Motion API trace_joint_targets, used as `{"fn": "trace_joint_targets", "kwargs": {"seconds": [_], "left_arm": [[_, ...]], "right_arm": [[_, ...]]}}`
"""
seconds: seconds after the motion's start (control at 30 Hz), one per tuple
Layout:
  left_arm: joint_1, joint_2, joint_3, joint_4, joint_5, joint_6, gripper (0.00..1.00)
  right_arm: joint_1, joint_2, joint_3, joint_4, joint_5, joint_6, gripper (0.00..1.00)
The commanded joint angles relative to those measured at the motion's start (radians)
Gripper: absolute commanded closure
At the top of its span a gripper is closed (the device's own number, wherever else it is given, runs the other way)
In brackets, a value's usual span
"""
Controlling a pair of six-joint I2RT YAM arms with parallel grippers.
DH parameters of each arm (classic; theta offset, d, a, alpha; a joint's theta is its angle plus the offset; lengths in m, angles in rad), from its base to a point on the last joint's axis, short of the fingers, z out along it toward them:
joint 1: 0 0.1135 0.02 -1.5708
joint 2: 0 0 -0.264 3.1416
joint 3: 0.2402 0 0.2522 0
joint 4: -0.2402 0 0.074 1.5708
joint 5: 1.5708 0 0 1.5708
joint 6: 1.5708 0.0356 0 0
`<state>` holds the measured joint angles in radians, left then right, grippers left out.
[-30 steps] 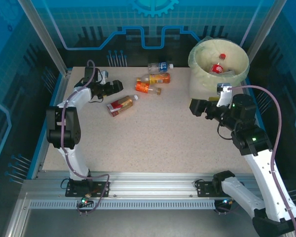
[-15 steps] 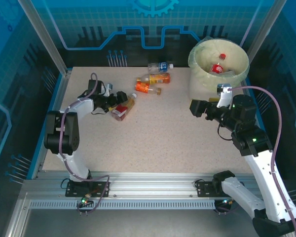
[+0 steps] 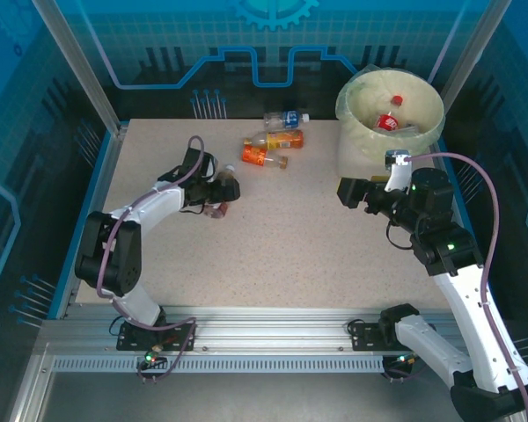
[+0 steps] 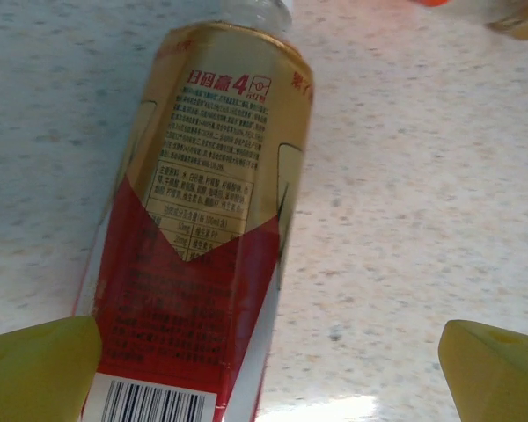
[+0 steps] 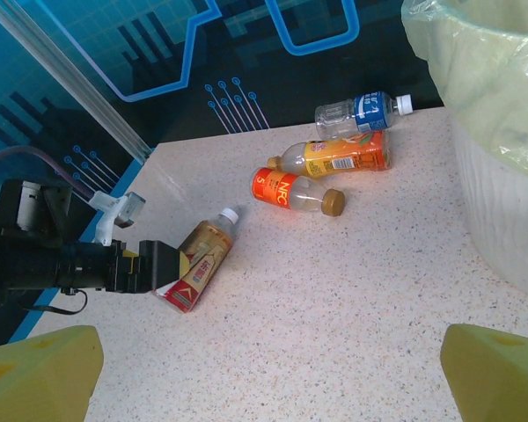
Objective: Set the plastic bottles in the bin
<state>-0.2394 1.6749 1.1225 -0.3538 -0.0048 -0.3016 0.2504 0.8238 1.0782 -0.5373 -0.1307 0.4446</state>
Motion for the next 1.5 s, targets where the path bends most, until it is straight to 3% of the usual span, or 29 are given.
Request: {"fn": "trace_joint_targets", "kwargs": {"seconds": [0.0, 0.47, 0.7, 1.0, 1.2, 1.47], "left_arm": [[-0.015, 0.031, 0.016, -0.101, -0.157, 0.058, 0.01], [-0.024, 0.124, 0.034, -0.082, -0.001, 0.115, 0.01], [-0.049, 0.114, 0.025, -0.076, -0.086, 0.121, 0.23], [-0.083, -0.037, -0.086, 0.042, -0.088, 0.110, 0.46], [-0.185, -0.184, -0.171, 0.119, -0.116, 0.090, 0.52], [-0.411, -0.361, -0.208, 0.177, -0.179, 0.128, 0.53]], "right_arm": [[0.017, -0.002, -0.008, 0.025, 0.015, 0.013, 0.00], [0.018, -0.008, -0.010, 0.005, 0.038, 0.004, 0.00], [0.018, -0.008, -0.013, 0.002, 0.044, 0.005, 0.00], [0.020, -0.015, -0.040, 0.050, 0.009, 0.036, 0.00], [0.038, -0.006, -0.044, 0.060, -0.077, 0.066, 0.00], [0.109, 0.054, -0.034, 0.073, -0.105, 0.145, 0.00]]}}
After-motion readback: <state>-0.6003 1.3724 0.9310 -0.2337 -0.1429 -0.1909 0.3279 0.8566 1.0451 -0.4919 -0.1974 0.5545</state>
